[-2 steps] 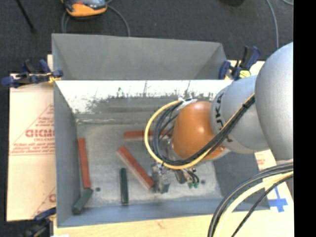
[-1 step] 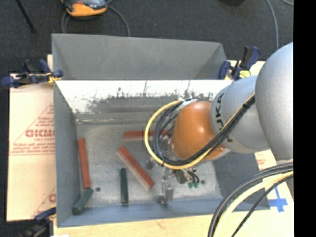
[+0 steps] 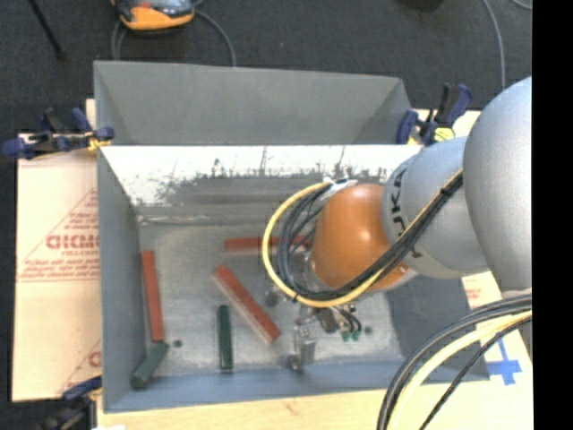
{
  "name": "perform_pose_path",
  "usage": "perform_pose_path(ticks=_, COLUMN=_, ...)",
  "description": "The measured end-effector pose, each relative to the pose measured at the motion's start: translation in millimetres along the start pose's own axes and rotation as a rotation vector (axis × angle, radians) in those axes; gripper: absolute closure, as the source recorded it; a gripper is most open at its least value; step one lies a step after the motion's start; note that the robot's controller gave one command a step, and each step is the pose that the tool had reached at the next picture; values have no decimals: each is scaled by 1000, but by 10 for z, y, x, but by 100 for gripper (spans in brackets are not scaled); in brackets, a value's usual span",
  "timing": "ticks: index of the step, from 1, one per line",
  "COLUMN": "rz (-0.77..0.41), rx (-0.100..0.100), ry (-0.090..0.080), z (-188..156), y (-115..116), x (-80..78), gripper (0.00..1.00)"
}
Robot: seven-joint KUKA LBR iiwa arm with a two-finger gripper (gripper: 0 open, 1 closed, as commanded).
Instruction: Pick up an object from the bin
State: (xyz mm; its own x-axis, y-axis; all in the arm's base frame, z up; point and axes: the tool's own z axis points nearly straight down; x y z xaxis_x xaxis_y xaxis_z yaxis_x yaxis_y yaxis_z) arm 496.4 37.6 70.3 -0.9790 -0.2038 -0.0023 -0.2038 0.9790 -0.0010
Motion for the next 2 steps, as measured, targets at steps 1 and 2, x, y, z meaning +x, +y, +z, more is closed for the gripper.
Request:
perform_pose_path(ticks=1, rz=122, rx=-1, ry=-3, z=-4, y=606, x=-211, gripper=100)
perform_pose_path(ticks=2, rz=121, rx=-1, ry=-3, z=-4, y=605, x=-211, gripper=100)
